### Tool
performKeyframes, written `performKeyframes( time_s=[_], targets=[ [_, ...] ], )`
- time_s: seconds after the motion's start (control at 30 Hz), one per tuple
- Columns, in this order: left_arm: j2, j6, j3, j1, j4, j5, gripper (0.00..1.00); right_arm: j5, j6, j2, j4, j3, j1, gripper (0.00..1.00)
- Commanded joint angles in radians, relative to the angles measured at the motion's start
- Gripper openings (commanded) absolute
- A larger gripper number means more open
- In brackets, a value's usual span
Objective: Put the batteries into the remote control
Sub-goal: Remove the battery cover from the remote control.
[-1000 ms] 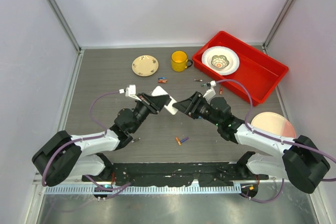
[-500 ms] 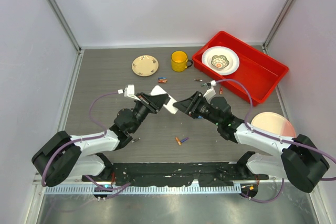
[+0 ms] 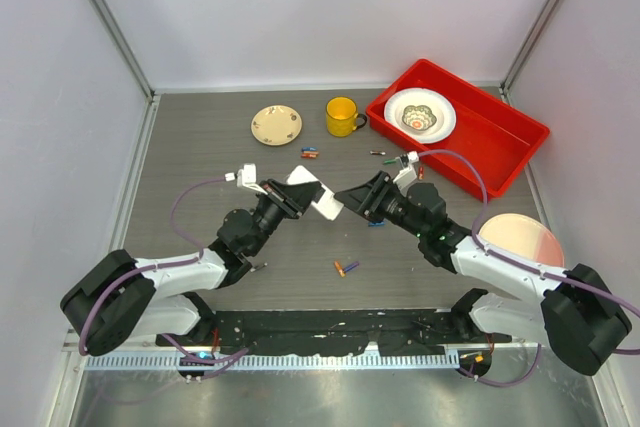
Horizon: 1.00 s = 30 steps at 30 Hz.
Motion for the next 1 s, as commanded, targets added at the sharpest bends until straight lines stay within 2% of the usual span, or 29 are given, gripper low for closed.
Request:
performKeyframes(
  time_s=[0.0, 0.4, 0.53, 0.97],
  targets=[
    [-0.001, -0.005, 0.007, -0.004, 0.091, -0.019, 0.00, -0.029, 0.000, -0.020, 0.022, -0.008, -0.002, 0.47],
    [0.004, -0.008, 0.010, -0.006, 0.097, -0.017, 0.00, -0.079, -0.001, 0.023, 0.019, 0.006, -0.002, 0.48],
    [0.004, -0.006, 0.012, -0.006, 0.099, -0.016, 0.00, -0.087, -0.001, 0.037, 0.019, 0.006, -0.002, 0.45],
    [0.001, -0.002, 0.007, -0.006, 0.099, -0.026, 0.00, -0.107, 0.008, 0.028, 0.050, -0.003, -0.002, 0.16]
  ],
)
